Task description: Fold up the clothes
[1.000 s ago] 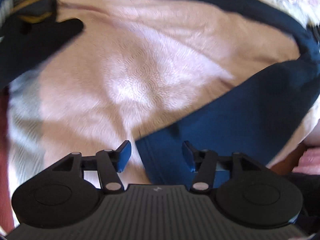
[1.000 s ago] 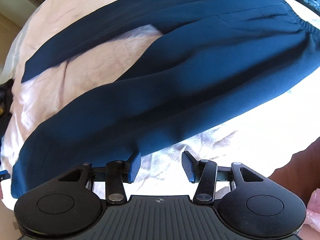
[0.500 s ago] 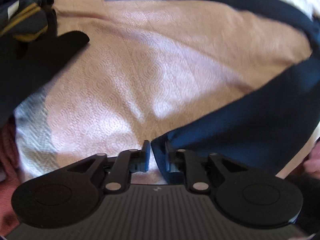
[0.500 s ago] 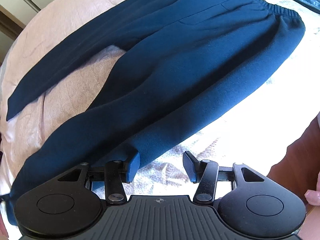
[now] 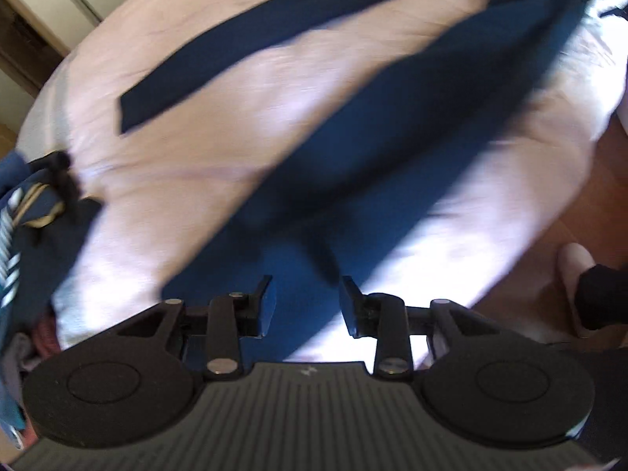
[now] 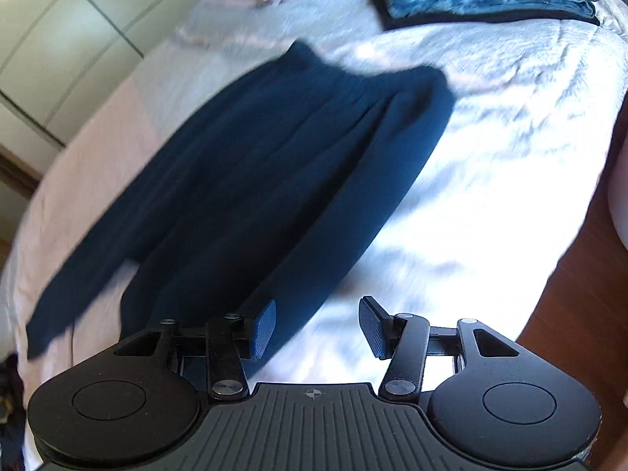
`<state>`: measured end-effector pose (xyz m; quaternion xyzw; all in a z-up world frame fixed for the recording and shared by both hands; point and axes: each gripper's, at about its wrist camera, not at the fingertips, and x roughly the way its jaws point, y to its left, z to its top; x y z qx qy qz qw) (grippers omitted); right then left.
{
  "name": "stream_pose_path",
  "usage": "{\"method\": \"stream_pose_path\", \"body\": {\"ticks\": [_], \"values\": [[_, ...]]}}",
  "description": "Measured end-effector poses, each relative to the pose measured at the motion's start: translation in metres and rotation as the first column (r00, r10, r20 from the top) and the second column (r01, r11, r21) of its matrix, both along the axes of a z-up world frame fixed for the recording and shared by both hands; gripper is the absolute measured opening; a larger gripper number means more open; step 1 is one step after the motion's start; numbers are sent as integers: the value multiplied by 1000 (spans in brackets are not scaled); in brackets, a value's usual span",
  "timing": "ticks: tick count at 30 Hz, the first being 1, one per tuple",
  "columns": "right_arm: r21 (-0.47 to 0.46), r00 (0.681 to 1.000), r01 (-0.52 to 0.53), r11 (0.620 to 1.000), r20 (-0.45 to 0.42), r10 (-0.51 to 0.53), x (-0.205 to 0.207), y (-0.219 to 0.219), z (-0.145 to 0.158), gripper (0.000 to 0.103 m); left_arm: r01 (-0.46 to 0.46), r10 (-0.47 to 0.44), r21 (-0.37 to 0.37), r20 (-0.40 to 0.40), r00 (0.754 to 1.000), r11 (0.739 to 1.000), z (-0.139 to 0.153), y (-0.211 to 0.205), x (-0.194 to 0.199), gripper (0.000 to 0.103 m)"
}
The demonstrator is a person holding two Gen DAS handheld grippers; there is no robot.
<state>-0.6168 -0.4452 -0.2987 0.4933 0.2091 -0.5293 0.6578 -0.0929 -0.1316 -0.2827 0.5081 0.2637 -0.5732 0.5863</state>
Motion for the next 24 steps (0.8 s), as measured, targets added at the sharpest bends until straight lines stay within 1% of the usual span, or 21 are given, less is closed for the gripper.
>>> {"method": "stream_pose_path", "body": {"ticks": [5, 6, 7, 8, 9, 11, 13, 14, 17, 19, 21, 22, 23, 24], "values": [[-78, 997, 30, 996, 77, -24, -63, -40, -10, 52, 39, -40, 19, 4, 999, 999, -10, -6, -74, 31], [-78, 994, 29, 997, 106, -20, -70, -49, -14, 52, 46, -47, 21, 10, 999, 999, -12, -7, -85, 31], [-59, 990, 24, 998, 144, -15, -75, -58, -19, 47, 57, -57, 23, 20, 998, 998, -14, -7, -96, 31], [-26, 983, 16, 1000, 185, -11, -80, -67, -24, 33, 81, -82, 25, 45, 996, 996, -14, -6, -104, 31], [0, 978, 5, 1000, 211, -5, -83, -74, -26, 5, 105, -107, 27, 71, 992, 994, -14, -4, -113, 32], [25, 978, -29, 999, 207, 23, -84, -83, -19, 5, 162, -164, 30, 142, 976, 986, -12, 5, -130, 38], [26, 985, -62, 998, 161, 57, -79, -82, -11, 5, 199, -201, 30, 211, 957, 979, -12, 13, -135, 41], [26, 988, -79, 997, 138, 74, -77, -82, -7, 5, 202, -204, 33, 247, 947, 979, -15, 15, -132, 41], [31, 990, -128, 991, 70, 126, -70, -81, 6, 5, 169, -174, 45, 351, 920, 985, -27, 22, -113, 42], [36, 988, -152, 988, 23, 151, -65, -80, 12, 5, 145, -156, 56, 421, 894, 988, -38, 26, -96, 42], [44, 989, -142, 989, -24, 143, -57, -73, 10, 6, 158, -183, 92, 491, 851, 983, -53, 33, -78, 42], [47, 989, -136, 990, -47, 138, -53, -69, 9, 17, 169, -202, 110, 519, 830, 979, -60, 35, -69, 42], [47, 987, -137, 989, -75, 140, -48, -65, 9, 31, 180, -220, 128, 546, 808, 975, -68, 37, -59, 42], [41, 983, -147, 988, -108, 151, -40, -61, 9, 38, 189, -238, 145, 571, 786, 971, -75, 38, -50, 41]]}}
